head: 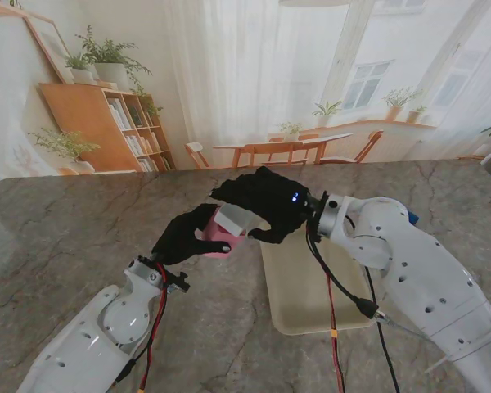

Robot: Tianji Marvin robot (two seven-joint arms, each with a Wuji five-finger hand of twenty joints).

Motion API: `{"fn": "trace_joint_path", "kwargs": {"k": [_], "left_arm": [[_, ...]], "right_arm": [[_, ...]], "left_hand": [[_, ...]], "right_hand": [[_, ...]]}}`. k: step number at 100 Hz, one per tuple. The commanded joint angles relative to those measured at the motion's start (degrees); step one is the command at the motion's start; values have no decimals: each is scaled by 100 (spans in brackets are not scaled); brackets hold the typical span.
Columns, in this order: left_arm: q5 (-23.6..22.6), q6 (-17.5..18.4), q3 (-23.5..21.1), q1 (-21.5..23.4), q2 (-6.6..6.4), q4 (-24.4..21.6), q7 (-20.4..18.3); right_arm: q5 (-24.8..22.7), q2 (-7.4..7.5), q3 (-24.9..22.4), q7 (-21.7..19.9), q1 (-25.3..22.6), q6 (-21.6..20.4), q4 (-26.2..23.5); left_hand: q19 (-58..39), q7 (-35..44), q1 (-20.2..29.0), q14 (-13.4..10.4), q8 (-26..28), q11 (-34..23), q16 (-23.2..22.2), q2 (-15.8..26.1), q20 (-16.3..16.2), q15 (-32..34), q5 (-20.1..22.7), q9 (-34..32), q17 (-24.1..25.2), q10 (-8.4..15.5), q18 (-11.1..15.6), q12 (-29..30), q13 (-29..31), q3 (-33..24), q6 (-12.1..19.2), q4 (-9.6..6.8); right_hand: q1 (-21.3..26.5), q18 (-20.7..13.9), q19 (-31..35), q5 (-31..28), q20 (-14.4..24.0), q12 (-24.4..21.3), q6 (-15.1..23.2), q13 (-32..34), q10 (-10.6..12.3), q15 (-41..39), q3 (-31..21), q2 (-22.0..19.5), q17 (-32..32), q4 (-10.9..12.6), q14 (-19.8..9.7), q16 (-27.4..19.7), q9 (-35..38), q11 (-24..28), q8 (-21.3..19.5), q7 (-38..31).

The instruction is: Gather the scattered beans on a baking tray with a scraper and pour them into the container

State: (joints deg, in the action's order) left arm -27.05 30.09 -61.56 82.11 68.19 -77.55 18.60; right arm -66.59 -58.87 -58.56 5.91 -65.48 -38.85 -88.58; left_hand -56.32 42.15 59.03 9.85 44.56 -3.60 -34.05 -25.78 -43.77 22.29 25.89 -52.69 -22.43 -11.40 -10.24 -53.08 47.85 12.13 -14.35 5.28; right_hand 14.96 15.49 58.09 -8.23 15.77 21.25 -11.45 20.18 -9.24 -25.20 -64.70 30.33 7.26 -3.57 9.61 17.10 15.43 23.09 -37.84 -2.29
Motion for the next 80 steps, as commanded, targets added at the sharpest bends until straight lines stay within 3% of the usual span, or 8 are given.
{"fn": "trace_joint_path", "kwargs": {"k": [1, 8, 14, 32, 42, 56, 67, 80], "left_arm": [[-3, 29, 21, 2, 21, -15, 30], [-4, 28, 17, 8, 21, -20, 34], [0, 22, 9, 17, 22, -30, 37], [-11, 6, -9, 36, 23, -51, 58], [-11, 8, -6, 34, 24, -47, 62], [-17, 13, 4, 25, 25, -36, 65], [-28, 14, 4, 23, 27, -36, 79], [-34, 7, -1, 25, 27, -41, 87]], "right_arm": [[-41, -23, 62, 38, 87, 6, 67], [-90, -30, 186, 198, 166, 30, 157], [-129, -34, 269, 308, 216, 53, 215], [-190, -50, 470, 593, 309, 177, 365], [-233, -66, 588, 808, 345, 363, 437], [-190, -118, 739, 1079, 378, 663, 528], [-107, -167, 829, 1207, 379, 923, 565], [108, -243, 908, 1224, 342, 1245, 574]], "left_hand": [[-56, 970, 1487, -402, 354, -938, -75, 970, -122, 135, 497, -814, 10, 1213, 4, -401, 173, -1229, 1319, -275], [-55, 970, 1492, -392, 354, -938, -74, 975, -123, 133, 497, -814, 11, 1214, 0, -402, 174, -1228, 1318, -276], [-55, 970, 1492, -400, 355, -936, -74, 975, -122, 132, 499, -808, 8, 1209, 8, -401, 173, -1228, 1319, -277], [-55, 971, 1490, -391, 358, -939, -76, 972, -123, 134, 499, -812, 11, 1206, 2, -405, 177, -1235, 1315, -280], [-53, 970, 1489, -394, 358, -937, -78, 973, -123, 134, 495, -810, 9, 1206, 17, -404, 170, -1232, 1317, -275], [-56, 971, 1491, -395, 359, -940, -81, 972, -126, 137, 496, -811, 14, 1206, 3, -408, 170, -1233, 1305, -277], [-56, 970, 1492, -396, 360, -940, -81, 982, -126, 136, 493, -807, 16, 1213, 12, -410, 164, -1229, 1309, -275], [-56, 971, 1492, -396, 360, -942, -84, 968, -126, 141, 493, -810, 17, 1206, 7, -410, 169, -1236, 1304, -277]], "right_hand": [[22, -129, 143, 278, 131, 165, 217, 307, 292, -193, -279, 228, 208, -25, -180, 115, 297, 328, -832, -429], [29, -179, 220, 405, 188, 408, 479, 679, 547, -443, -308, 247, 419, -53, -358, 248, 548, 687, -1568, -946], [31, -228, 267, 374, 218, 693, 721, 892, 727, -709, -316, 256, 551, -71, -531, 384, 772, 1033, -1853, -1267], [-13, -263, 371, -62, 272, 1327, 1446, 1382, 1275, -1558, -232, 215, 848, -123, -956, 795, 1287, 1801, -2125, -1904], [-82, -316, 479, -363, 313, 1724, 1878, 1763, 1789, -2212, -56, 78, 1104, -159, -1290, 1083, 1775, 2472, -2200, -2453], [-160, -461, 627, -530, 327, 2113, 2213, 2470, 2450, -2774, 252, -240, 1552, -183, -1782, 1363, 2674, 3208, -1501, -3771], [-108, -652, 882, -793, 330, 2299, 2283, 3263, 2974, -3322, 480, -354, 2162, -453, -2265, 1637, 3611, 3833, -753, -4455], [-180, -846, 1271, -1330, 463, 2356, 2198, 4230, 3540, -4047, 607, -563, 2956, -209, -2686, 1924, 4713, 4409, -398, -4544]]}}
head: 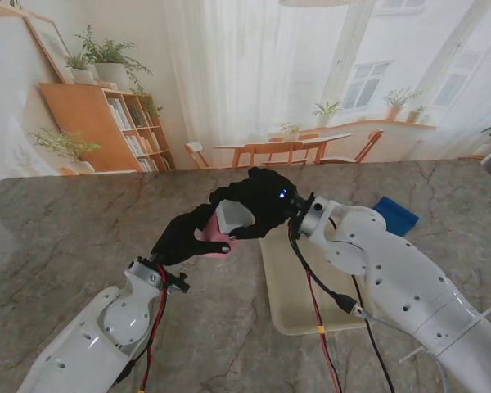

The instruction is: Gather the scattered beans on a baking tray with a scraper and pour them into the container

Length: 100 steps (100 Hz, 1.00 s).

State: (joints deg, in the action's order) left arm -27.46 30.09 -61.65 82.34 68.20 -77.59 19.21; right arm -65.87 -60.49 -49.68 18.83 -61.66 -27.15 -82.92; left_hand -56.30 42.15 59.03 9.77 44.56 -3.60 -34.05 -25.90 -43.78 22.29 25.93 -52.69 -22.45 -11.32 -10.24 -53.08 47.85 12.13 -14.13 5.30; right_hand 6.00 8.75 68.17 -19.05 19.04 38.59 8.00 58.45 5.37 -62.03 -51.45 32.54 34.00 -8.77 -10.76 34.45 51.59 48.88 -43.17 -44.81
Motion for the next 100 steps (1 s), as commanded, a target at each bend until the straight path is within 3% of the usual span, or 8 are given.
{"fn": "trace_joint_path", "kwargs": {"k": [1, 32, 46, 56, 64, 71, 85, 100], "left_arm": [[7, 6, 8, 2, 26, -37, 26], [-20, -25, -32, 33, 23, -75, 50], [-27, -55, -49, 43, 16, -87, 34], [-16, -79, -57, 45, 10, -90, 9], [-7, -93, -61, 45, 7, -89, -11], [-4, -97, -62, 45, 6, -90, -15], [23, -117, -63, 44, 0, -92, -57], [33, -105, -62, 33, -1, -77, -73]], "right_arm": [[49, -86, 28, -64, -43, 101, 7], [381, -240, 183, 205, -123, 733, 74], [453, -246, 114, 100, -212, 853, -8], [456, -206, -25, -202, -342, 873, -183], [587, -192, -161, -508, -473, 855, -321], [641, -165, -289, -753, -589, 866, -475], [614, -131, -511, -980, -737, 918, -710], [569, -103, -853, -1113, -913, 941, -958]], "left_hand": [[-59, 969, 1491, -388, 359, -939, -83, 987, -126, 140, 487, -806, 18, 1198, 7, -409, 167, -1236, 1282, -279], [-61, 969, 1490, -373, 360, -943, -85, 987, -127, 144, 488, -810, 18, 1194, 3, -411, 169, -1237, 1288, -277], [-64, 965, 1491, -387, 360, -940, -84, 993, -128, 142, 484, -806, 18, 1195, 8, -409, 163, -1235, 1283, -277], [-64, 968, 1491, -386, 363, -940, -85, 993, -128, 143, 490, -805, 19, 1196, 7, -410, 164, -1237, 1286, -276], [-63, 968, 1490, -384, 363, -942, -85, 987, -127, 144, 493, -810, 15, 1196, 9, -410, 168, -1234, 1283, -275], [-61, 965, 1492, -379, 362, -941, -84, 985, -127, 143, 492, -808, 18, 1192, 1, -409, 167, -1235, 1282, -279], [-63, 968, 1490, -386, 364, -942, -86, 984, -128, 147, 498, -813, 12, 1205, 3, -409, 176, -1232, 1294, -276], [-58, 970, 1491, -389, 363, -941, -84, 982, -126, 142, 503, -814, 16, 1194, 4, -409, 171, -1232, 1291, -276]], "right_hand": [[711, -175, 290, -275, 146, 625, 240, 466, 2114, -402, -710, -792, 336, 309, -672, 202, 1168, 1865, 148, -292], [343, -536, 1278, -1559, 297, 472, -440, 1789, 2755, -1931, -258, -994, 1905, 282, -1230, 658, 3084, 2884, 956, 164], [-15, -373, 1480, -1675, 150, 516, -674, 1787, 2576, -2178, 421, -1457, 1998, 320, -1107, 715, 3095, 3073, 1164, 275], [-340, 109, 1130, -1218, 95, -37, -817, 1778, 1778, -1360, 1503, -2201, 1269, 434, -353, 66, 2800, 2299, 1237, 898], [-476, 853, 275, -667, 397, -54, -926, 448, 371, -515, 2229, -2672, -194, 506, 736, 96, 1206, 1128, 1116, 1865], [-544, 1088, -320, -230, 688, -147, -1050, -641, -386, 132, 2571, -3022, -1163, 551, 1254, 174, 16, -110, 932, 2575], [-483, 1208, -1165, 386, 689, -769, -1305, -1961, -1287, 1786, 2809, -3320, -2201, 580, 1900, -183, -1315, -2209, 699, 3360], [-96, 1137, -1866, 882, 545, -1275, -1669, -3008, -1743, 3756, 3129, -3544, -2903, 625, 2332, -917, -2439, -3647, 461, 3780]]}}
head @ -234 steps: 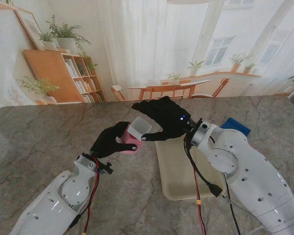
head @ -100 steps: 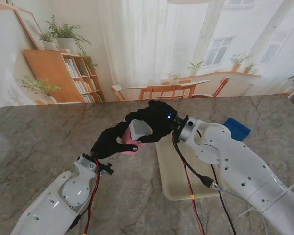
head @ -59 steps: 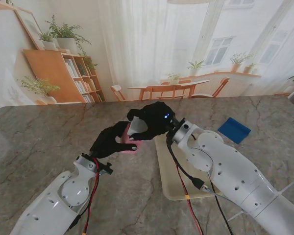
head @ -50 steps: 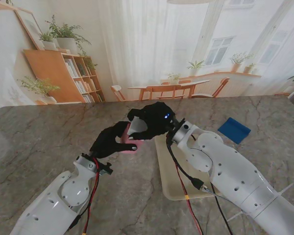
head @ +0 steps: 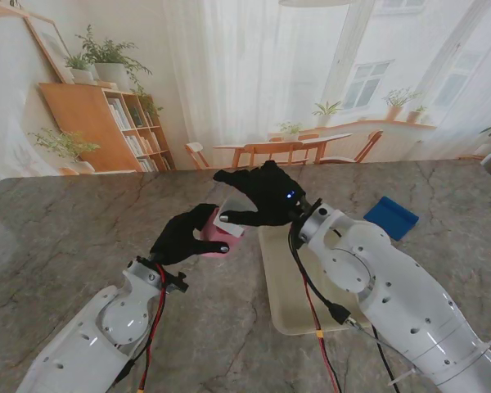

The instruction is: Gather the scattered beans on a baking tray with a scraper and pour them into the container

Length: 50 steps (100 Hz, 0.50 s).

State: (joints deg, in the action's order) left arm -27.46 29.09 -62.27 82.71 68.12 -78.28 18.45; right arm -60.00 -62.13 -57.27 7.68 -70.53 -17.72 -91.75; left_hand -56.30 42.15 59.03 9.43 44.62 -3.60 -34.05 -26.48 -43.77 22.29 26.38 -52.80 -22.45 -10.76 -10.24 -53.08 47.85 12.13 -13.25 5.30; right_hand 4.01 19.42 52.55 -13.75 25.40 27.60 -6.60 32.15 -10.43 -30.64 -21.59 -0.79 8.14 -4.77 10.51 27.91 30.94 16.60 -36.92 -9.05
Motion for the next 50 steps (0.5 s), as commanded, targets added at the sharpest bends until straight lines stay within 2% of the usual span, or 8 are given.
{"fn": "trace_joint_path", "kwargs": {"k": [1, 10, 17, 23, 35, 41, 47, 50], "left_arm": [[34, -4, -1, -5, 7, -9, 3], [39, -2, -6, -3, 8, -10, 3], [38, 0, -7, -4, 9, -11, 7], [34, 6, -5, -5, 10, -11, 14], [23, 25, 2, -8, 13, -11, 29], [17, 33, 6, -9, 14, -11, 36], [9, 38, 10, -10, 14, -10, 43], [11, 40, 12, -11, 15, -9, 43]], "right_arm": [[-18, 63, -119, -6, -36, -18, -87], [-14, 95, -366, -129, -109, -327, -181], [-183, 149, -532, -186, -120, -733, -228], [-411, 196, -613, -123, -62, -1173, -195], [-746, 284, -646, -125, 54, -1704, -158], [-852, 318, -604, -158, 144, -1922, -103], [-930, 338, -522, -134, 243, -2050, -13], [-972, 347, -469, -109, 297, -2095, 30]], "left_hand": [[-57, 968, 1492, -349, 357, -942, -84, 1040, -126, 143, 455, -804, 16, 1143, -1, -409, 175, -1231, 1205, -277], [-56, 963, 1491, -344, 352, -939, -84, 1040, -126, 140, 451, -802, 13, 1137, 9, -407, 169, -1237, 1200, -280], [-56, 966, 1488, -342, 354, -940, -85, 1036, -127, 144, 456, -804, 15, 1141, 4, -408, 177, -1234, 1202, -279], [-56, 967, 1493, -347, 354, -943, -85, 1033, -128, 142, 457, -813, 15, 1138, 3, -408, 172, -1232, 1201, -278], [-58, 966, 1490, -340, 351, -940, -86, 1036, -128, 144, 456, -806, 11, 1130, 4, -408, 176, -1238, 1199, -281], [-58, 968, 1492, -337, 352, -941, -87, 1036, -129, 147, 460, -809, 11, 1129, -5, -408, 178, -1242, 1202, -281], [-58, 966, 1486, -345, 350, -936, -86, 1043, -129, 146, 457, -801, 10, 1137, 1, -405, 178, -1244, 1203, -281], [-57, 965, 1488, -344, 349, -939, -86, 1037, -129, 145, 457, -809, 13, 1133, -1, -406, 176, -1242, 1201, -280]], "right_hand": [[136, 62, -343, 381, -112, -197, -230, -419, -167, 714, 152, -199, -349, 227, 218, -307, -420, -469, -175, 219], [425, -126, -628, 777, -261, -329, -413, -1003, -222, 1331, 89, 138, -686, 258, 270, -567, -961, -788, -265, 387], [462, -196, -713, 635, -395, -385, -524, -1247, -215, 1480, -169, 495, -805, 268, 244, -675, -1247, -803, -54, 928], [564, -233, -532, 593, -613, -381, -555, -1364, -172, 1349, -577, 1024, -823, 242, 203, -771, -1411, -610, 328, 1029], [914, -319, 183, 579, -864, -387, -604, -1504, -129, 956, -1034, 1799, -695, 232, 109, -883, -1760, -86, 622, 1077], [814, -351, 442, 554, -949, -535, -646, -1519, -139, 744, -1882, 2212, -555, 190, 94, -997, -1912, 210, 976, 1078], [598, -406, 526, 544, -960, -647, -657, -1530, -139, 625, -3065, 2636, -464, 72, 74, -1057, -2013, 389, 1149, 1071], [607, -417, 557, 545, -947, -672, -649, -1520, -132, 585, -3397, 2778, -414, 39, 67, -1066, -2029, 445, 1166, 1058]]}}
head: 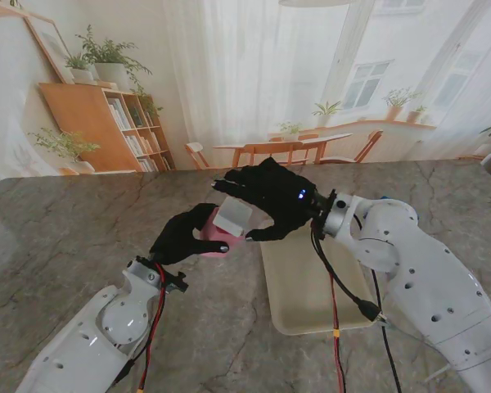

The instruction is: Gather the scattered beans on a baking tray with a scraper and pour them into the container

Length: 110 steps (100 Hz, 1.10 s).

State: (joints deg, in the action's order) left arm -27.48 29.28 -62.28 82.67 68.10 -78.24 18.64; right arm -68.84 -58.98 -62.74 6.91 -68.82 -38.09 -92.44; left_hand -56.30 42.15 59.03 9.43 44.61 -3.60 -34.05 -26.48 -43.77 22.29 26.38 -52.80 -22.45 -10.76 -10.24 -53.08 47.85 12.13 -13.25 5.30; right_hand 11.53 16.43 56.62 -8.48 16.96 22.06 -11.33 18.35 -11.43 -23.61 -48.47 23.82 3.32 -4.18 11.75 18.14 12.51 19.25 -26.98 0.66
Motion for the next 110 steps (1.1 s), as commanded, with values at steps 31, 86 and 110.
{"fn": "trace_joint_path", "kwargs": {"k": [31, 86, 110], "left_arm": [[19, 35, 21, -5, 21, -11, 34], [14, 31, 21, -6, 24, -2, 53], [-16, 16, 16, -5, 27, -6, 88]], "right_arm": [[-383, 61, 759, 471, 646, -79, 527], [-185, -73, 1360, 1332, 905, 461, 1075], [122, -188, 1494, 1416, 858, 874, 1169]], "left_hand": [[-57, 966, 1492, -347, 351, -940, -85, 1040, -129, 143, 454, -807, 10, 1137, 9, -408, 175, -1228, 1200, -278], [-58, 969, 1487, -357, 353, -942, -87, 1042, -130, 141, 449, -804, 10, 1148, 7, -413, 174, -1232, 1205, -281], [-62, 970, 1493, -351, 351, -943, -91, 1054, -132, 144, 437, -796, 15, 1133, 10, -418, 167, -1236, 1200, -282]], "right_hand": [[516, -416, 360, 275, 79, -78, 464, 872, 884, -503, -2178, 1197, 992, -151, -723, 102, 681, 1022, -1916, -626], [484, -662, 621, -537, 102, 2035, 2867, 2799, 3137, -2602, -1741, 990, 1968, -876, -2262, 1035, 3053, 3639, -2032, -4730], [534, -944, 957, -1092, 124, 2253, 2933, 3885, 3827, -3522, -1444, 739, 2815, -1007, -2962, 1525, 4413, 4149, -1255, -5469]]}}
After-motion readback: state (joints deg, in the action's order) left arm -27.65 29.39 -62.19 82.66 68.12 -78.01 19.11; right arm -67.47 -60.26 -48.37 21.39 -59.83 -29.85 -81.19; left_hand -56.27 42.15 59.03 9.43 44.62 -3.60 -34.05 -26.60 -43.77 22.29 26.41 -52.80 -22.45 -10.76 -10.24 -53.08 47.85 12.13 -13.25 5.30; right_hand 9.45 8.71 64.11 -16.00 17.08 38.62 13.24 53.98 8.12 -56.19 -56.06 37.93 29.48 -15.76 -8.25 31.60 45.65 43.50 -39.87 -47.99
